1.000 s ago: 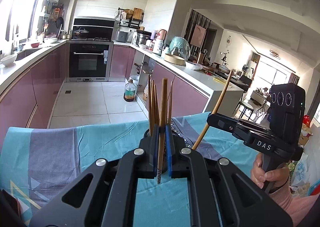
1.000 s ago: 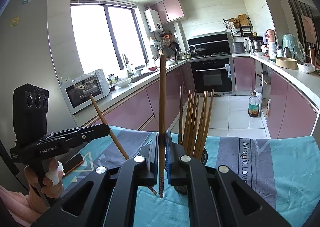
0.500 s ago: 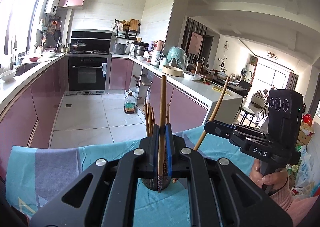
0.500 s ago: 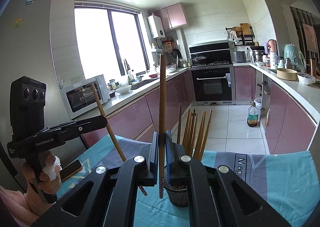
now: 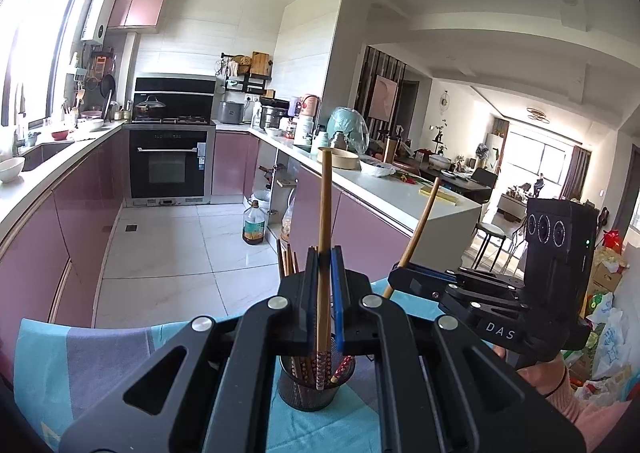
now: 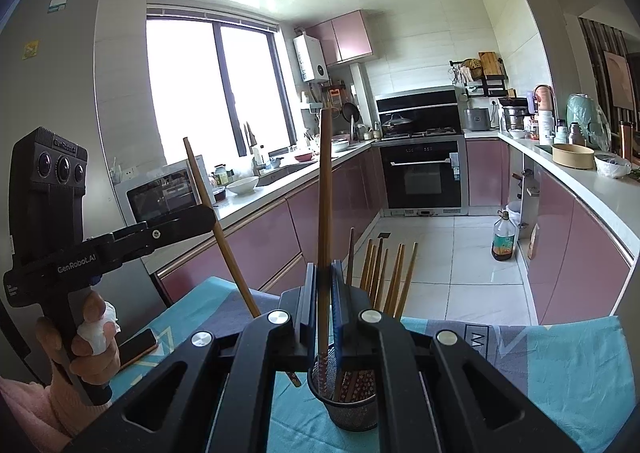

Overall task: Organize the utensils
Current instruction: 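Lower both chopsticks into the mesh cup among the others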

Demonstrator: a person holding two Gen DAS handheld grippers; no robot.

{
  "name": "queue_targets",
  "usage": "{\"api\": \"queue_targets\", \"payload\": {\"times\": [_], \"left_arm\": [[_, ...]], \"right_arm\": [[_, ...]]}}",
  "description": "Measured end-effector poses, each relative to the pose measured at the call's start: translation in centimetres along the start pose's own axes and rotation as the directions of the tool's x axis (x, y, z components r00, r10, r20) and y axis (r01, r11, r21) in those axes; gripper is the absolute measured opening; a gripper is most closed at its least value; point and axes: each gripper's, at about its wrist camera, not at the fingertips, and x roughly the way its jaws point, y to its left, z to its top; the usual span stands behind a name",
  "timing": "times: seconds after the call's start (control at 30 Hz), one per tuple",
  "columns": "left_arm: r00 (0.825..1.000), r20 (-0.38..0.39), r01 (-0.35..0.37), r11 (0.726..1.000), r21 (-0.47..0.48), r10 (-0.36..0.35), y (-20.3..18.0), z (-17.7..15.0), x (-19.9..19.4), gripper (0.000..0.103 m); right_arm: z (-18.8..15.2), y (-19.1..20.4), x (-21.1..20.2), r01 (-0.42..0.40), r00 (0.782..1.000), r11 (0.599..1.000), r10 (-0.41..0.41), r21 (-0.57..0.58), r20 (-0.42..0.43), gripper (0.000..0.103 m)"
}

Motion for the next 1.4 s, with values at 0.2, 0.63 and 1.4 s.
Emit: {"api": "queue_targets", "payload": {"times": [0.2,0.63,1.4], "left_arm": [[1.000,-0.025,0.001,1.000,-0.001,-0.001,-0.1,0.4,1.8,0.007],[0.995,-0.098,-0.011,1.000,-0.014,0.010,-0.7,-0.3,3.8,0.007],[0.981,-0.192,-0.028,0.999,-0.024,0.023,0.0,-0.2,5.1,0.007]], "right_arm": [[0.1,-0.3,0.7,0.010,1.000,1.000,-0.010,0.012,-0.003,0.006],[-0.8,-0.6,2.8,0.055,0.997,0.998,-0.053,0.024,-0.049,0.006],[-2.5,-1.3,5.2,0.091,0.988,0.995,-0.085,0.035,-0.131,0.005]]}}
